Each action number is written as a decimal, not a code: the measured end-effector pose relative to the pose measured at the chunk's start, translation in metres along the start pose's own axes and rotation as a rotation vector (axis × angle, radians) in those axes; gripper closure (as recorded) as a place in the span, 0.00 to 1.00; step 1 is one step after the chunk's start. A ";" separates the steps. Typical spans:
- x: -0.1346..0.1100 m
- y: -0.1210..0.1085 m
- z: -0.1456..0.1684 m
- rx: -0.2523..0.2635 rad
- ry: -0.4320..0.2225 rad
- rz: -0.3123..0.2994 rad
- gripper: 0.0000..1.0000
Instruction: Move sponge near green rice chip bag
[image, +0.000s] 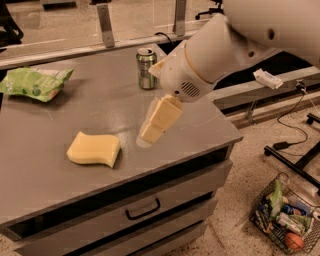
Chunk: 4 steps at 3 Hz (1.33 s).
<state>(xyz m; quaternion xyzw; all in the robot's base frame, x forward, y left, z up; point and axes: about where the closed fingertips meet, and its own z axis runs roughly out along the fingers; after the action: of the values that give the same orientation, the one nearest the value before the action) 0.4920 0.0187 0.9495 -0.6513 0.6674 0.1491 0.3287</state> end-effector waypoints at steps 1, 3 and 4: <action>0.000 0.000 0.004 0.006 -0.002 0.000 0.00; -0.016 0.001 0.046 -0.004 -0.156 -0.072 0.00; -0.018 -0.002 0.085 -0.028 -0.222 -0.072 0.00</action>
Offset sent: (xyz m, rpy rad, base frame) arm 0.0054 0.0221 -0.0147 0.1036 -0.0765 0.0695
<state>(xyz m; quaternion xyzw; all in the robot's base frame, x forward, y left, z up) 0.5140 0.0859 0.8984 -0.6588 0.6010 0.2177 0.3968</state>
